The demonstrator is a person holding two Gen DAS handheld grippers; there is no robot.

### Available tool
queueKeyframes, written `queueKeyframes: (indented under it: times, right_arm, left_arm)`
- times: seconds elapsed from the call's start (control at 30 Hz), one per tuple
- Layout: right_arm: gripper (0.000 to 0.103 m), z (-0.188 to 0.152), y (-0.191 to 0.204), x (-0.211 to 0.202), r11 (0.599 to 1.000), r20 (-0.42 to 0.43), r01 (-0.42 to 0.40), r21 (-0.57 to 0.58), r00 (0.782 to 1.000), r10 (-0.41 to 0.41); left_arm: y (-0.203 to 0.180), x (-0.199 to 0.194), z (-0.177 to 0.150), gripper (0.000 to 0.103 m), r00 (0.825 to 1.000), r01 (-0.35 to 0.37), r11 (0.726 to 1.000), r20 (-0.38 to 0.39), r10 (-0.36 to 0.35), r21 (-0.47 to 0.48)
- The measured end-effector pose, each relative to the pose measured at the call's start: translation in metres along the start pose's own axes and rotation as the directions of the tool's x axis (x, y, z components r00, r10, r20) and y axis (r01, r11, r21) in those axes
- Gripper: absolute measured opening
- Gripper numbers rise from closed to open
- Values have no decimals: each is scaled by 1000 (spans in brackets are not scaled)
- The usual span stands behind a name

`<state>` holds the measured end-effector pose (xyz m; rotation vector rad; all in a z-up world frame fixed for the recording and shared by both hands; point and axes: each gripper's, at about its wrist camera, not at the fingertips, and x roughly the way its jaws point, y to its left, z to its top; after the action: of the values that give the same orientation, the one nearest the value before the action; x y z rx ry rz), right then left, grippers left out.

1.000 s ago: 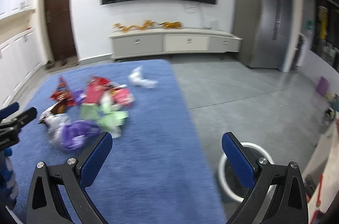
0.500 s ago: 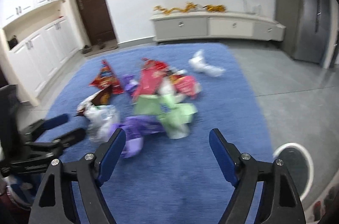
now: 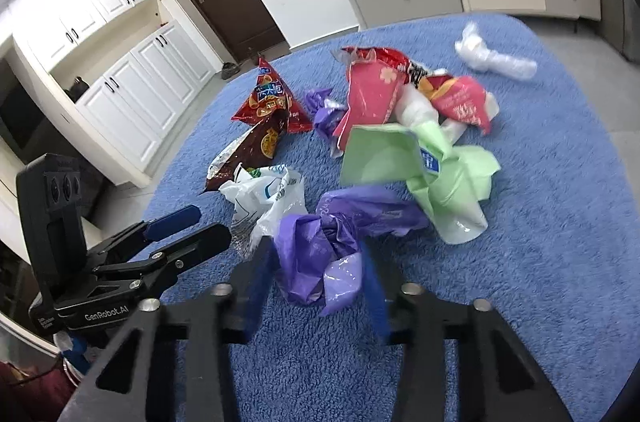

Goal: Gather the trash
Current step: 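Grasp the white-and-silver bag with the left tool while the right tool grasps the purple bag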

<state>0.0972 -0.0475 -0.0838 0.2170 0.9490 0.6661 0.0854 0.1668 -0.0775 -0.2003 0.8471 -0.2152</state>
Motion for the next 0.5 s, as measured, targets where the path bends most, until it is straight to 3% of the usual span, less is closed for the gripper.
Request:
queueKeyframes:
  times: [0.23, 0.5]
  right_arm:
    - [32, -16, -10, -40, 999, 46, -28, -19, 998, 29]
    - [32, -38, -31, -86, 1000, 114, -20, 14, 993, 18]
  left_arm:
    - [-22, 10, 5, 82, 1000, 3, 1000, -14, -3, -8]
    - [-44, 41, 10, 79, 995, -73, 997, -64, 72, -17]
